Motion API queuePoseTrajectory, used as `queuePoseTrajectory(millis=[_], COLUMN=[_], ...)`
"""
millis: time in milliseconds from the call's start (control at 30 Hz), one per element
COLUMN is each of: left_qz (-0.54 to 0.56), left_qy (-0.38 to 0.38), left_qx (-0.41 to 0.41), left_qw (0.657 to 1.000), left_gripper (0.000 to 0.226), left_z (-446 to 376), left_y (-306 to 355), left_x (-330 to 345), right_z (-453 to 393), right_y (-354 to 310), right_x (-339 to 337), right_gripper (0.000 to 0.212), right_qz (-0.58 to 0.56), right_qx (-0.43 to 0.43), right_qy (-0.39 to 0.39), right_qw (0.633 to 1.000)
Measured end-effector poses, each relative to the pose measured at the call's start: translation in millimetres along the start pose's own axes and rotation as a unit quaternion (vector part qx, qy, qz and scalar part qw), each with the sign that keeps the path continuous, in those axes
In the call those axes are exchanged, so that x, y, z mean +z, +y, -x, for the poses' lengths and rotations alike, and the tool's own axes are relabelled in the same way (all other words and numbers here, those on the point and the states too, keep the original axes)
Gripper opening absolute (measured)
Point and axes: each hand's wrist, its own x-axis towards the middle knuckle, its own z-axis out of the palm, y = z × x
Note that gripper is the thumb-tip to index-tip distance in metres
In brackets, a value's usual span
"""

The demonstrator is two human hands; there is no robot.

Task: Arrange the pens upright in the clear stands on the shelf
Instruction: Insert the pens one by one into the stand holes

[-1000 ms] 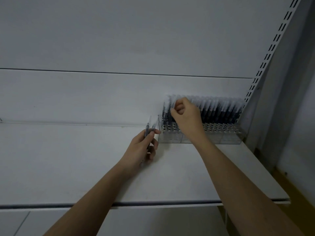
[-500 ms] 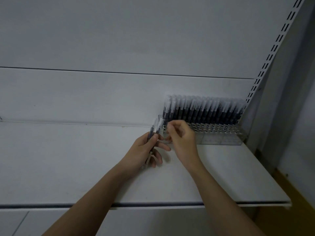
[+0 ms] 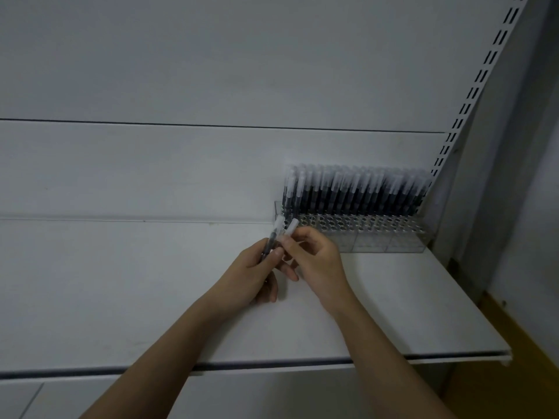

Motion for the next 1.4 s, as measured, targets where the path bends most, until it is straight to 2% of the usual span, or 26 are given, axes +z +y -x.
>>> queuePoseTrajectory(millis=[133,267,400,533,667,800,867,1067,1200,1400], left_qz=[0.052,0.122,0.119,0.107,0.105,0.089,0.089,0.038,0.041,0.063], left_qy=[0.034,0.083,0.099,0.076,0.093,0.117,0.124,0.12,0.113,0.139], left_qx=[-0.01,-0.04,-0.038,-0.046,-0.019,-0.019,-0.03,-0.02,0.003,0.034], left_qw=[0.998,0.988,0.987,0.99,0.99,0.989,0.988,0.992,0.993,0.988], left_gripper=[0.032,0.038,0.045,0.045,0.045,0.032,0.025,0.03,0.033,0.028], left_z=[1,0,-4,-2,-4,-4,-4,-4,-3,-3], left_y=[-1,-1,-4,-1,-3,-2,-2,-1,1,1], left_x=[0,-1,-4,-5,-5,-4,-2,-3,-5,-6], right_z=[-2,-6,-18,-35,-54,-70,-75,-77,-78,-80], right_y=[1,0,-10,-31,-53,-60,-58,-53,-55,-58], right_x=[-2,-8,-14,-21,-29,-36,-38,-38,-34,-32], right_gripper=[0.005,0.004,0.005,0.005,0.006,0.003,0.003,0.01,0.003,0.005], right_qz=[-0.011,-0.076,-0.121,-0.07,-0.011,0.049,0.078,0.12,0.142,0.178], right_qx=[0.002,0.017,0.012,-0.037,-0.092,-0.134,-0.139,-0.152,-0.162,-0.169], right_qy=[0.026,0.067,0.102,0.12,0.134,0.143,0.14,0.126,0.115,0.096], right_qw=[1.0,0.995,0.987,0.99,0.987,0.979,0.977,0.973,0.97,0.965])
